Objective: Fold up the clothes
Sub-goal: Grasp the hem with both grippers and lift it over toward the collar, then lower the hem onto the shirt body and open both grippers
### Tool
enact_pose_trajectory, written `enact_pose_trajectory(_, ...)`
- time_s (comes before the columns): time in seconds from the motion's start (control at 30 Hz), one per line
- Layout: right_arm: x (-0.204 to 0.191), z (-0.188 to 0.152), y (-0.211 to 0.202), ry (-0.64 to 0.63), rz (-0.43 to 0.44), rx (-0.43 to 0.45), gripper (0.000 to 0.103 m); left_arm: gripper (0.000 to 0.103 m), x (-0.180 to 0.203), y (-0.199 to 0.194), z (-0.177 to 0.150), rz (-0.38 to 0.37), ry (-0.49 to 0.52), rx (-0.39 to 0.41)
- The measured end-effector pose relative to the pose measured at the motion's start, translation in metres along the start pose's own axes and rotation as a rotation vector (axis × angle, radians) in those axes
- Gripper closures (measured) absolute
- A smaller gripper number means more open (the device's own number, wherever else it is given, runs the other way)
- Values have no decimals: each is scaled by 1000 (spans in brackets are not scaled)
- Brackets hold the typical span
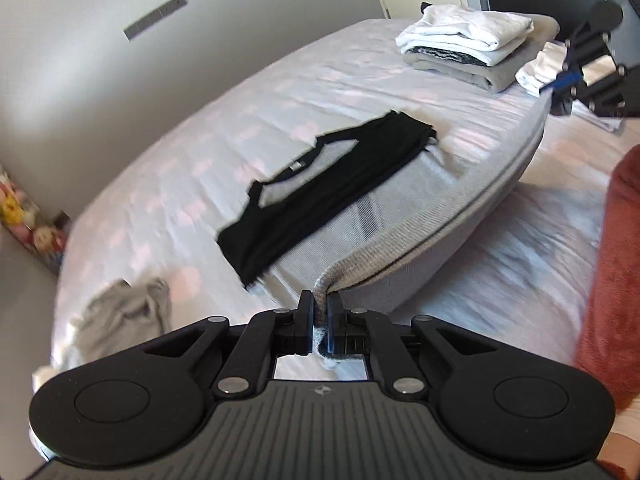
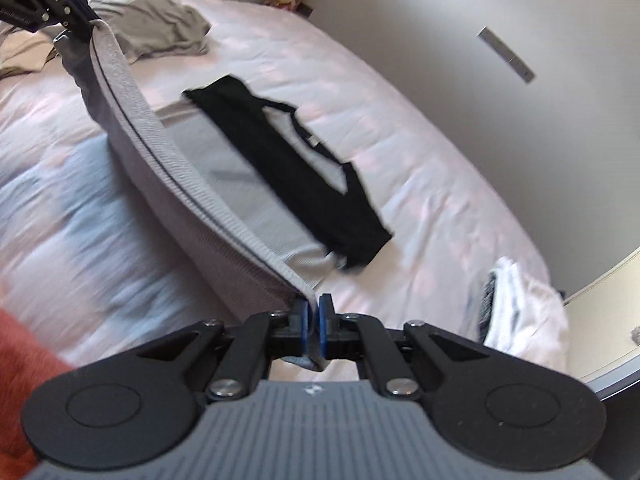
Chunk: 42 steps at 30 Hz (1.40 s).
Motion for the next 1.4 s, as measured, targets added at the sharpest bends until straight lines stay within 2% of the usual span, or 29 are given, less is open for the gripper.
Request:
enact_pose_trajectory(0.27, 76, 40, 44, 27, -57, 20, 97, 99, -32, 30, 71, 87, 35, 55)
enact_pose_trajectory(0.43, 118, 62, 90, 57, -65, 17, 97, 99, -52, 70, 107, 126, 59, 51)
enact_pose_trajectory(0.63, 144, 82, 170, 57, -53, -9, 97, 99, -77, 141, 132, 150, 47, 4)
enact_pose_trajectory(0.9, 147, 80, 289, 114, 20, -76, 97, 99, -99, 254, 127, 108, 30, -82)
enact_pose_trajectory(1.03, 142, 73, 334, 162, 73, -102, 97, 98, -108, 294, 120, 89, 0, -121)
enact_pose_trajectory(1.17, 138, 65, 364, 193, 112, -112, 95, 94, -116, 332, 113, 71, -30, -159)
enact_pose_trajectory(1.23, 139, 61, 373, 224, 118, -111, 87, 91, -120, 343, 112, 69, -64, -165)
enact_pose_trajectory(1.33, 147, 55, 378, 310, 108, -102, 78, 90, -133, 350, 115, 91, -150, -151)
enact_pose_trajectory(1.4, 157, 48, 377, 396, 100, -105, 77, 90, -143, 351, 116, 113, -203, -150)
Point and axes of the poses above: each gripper's, at about its wrist camera, not at the fingertips, and y roughly the way its jaws point, x to its right, z to its top, the point moved 7 cm from there along y, roughly the way its jaws point, and after that the axes turned 14 degrees about -y, right-handed, at the moved point
